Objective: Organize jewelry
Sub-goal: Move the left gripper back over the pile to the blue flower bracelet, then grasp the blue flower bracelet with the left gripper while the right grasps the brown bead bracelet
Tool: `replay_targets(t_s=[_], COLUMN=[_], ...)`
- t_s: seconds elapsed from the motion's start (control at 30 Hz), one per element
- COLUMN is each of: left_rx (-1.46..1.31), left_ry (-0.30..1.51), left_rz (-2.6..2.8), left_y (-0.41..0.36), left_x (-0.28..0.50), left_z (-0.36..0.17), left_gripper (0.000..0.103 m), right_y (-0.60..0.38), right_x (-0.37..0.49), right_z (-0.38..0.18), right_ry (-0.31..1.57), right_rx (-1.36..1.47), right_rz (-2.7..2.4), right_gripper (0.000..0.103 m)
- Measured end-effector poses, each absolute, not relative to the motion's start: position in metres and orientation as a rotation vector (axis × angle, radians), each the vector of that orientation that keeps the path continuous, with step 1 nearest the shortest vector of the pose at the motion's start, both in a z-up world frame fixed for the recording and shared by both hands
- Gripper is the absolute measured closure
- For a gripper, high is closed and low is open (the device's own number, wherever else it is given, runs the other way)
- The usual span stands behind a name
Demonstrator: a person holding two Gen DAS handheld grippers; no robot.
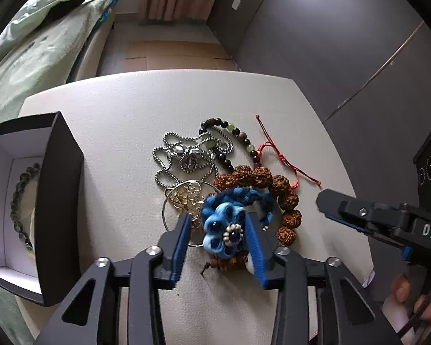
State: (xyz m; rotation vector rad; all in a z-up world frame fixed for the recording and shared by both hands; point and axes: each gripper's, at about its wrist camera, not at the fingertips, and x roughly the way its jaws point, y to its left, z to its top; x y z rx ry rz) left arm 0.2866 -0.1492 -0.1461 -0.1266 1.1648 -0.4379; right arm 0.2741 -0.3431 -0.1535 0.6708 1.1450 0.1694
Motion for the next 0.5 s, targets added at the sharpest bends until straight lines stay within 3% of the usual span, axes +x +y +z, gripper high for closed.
replay_targets(t_s=[0.03,0.1,0.5], left_rx=[-0.125,-0.129,-0.233], left_ry=[1.158,1.150,1.069], left_rz=[-0.439,-0.447,-0.473], left_y=[-0.149,-0.147,-0.113], left_x=[0.286,0.285,0.283], left_z=[-0.145,-0.140,-0.103], left_gripper=[0.074,0.077,0.078], right_y=[-0.342,-0.339,-0.318], right_x=[0.275,0.278,0.292], right_z=[-0.154,-0.156,-0.165], right_ry=[1.149,1.158,1.204], right_rx=[0.667,0.660,0.587], right_rz=[0.173,0.179,0.182], right_gripper=[0.051,0.051,0.051])
